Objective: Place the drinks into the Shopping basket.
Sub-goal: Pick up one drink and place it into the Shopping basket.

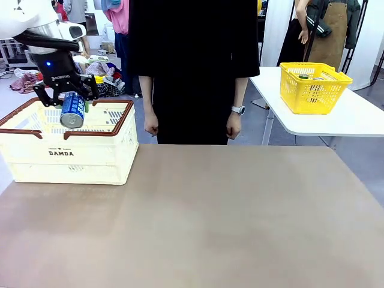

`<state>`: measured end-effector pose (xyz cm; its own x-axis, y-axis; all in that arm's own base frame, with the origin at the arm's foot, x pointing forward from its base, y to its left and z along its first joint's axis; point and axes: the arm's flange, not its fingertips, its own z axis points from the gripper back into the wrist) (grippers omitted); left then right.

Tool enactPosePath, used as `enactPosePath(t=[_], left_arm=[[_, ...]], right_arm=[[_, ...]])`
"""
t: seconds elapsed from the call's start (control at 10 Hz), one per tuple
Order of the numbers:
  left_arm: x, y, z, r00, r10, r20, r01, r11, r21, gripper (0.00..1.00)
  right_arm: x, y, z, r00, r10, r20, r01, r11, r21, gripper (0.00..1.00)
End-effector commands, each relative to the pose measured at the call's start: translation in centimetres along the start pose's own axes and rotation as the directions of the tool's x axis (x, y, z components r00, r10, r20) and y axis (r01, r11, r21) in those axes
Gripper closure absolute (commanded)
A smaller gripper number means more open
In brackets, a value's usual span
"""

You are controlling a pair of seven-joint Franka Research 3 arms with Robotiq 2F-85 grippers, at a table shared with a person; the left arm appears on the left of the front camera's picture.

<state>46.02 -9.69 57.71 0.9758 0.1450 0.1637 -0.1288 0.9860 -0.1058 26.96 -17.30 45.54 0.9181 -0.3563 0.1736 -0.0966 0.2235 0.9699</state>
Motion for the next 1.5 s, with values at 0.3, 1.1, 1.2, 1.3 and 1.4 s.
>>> enactPosePath(t=[0.3,1.1,1.2,1.3,1.4], left_arm=[[-0.1,-0.2,0.2,0.999,-0.033,0.007,0.032,0.999,0.012,1.00],[10.7,3.3,-4.7,0.947,-0.320,-0.012,0.321,0.947,0.027,1.00],[10.7,3.6,-6.0,0.949,-0.314,-0.020,0.314,0.949,0.005,1.00],[10.7,3.8,-7.2,0.954,-0.299,-0.011,0.298,0.954,-0.008,1.00],[10.8,3.9,-8.2,0.959,-0.282,0.017,0.282,0.959,0.006,1.00]], right_arm=[[0.2,0.2,0.0,1.000,0.014,0.009,-0.014,1.000,0.020,0.00],[0.2,0.2,0.0,1.000,0.014,0.009,-0.014,1.000,0.020,0.00],[0.2,0.2,0.0,1.000,0.014,0.009,-0.014,1.000,0.020,0.00],[0.2,0.2,0.0,1.000,0.014,0.009,-0.014,1.000,0.020,0.00],[0.2,0.2,0.0,1.000,0.014,0.009,-0.014,1.000,0.020,0.00]])
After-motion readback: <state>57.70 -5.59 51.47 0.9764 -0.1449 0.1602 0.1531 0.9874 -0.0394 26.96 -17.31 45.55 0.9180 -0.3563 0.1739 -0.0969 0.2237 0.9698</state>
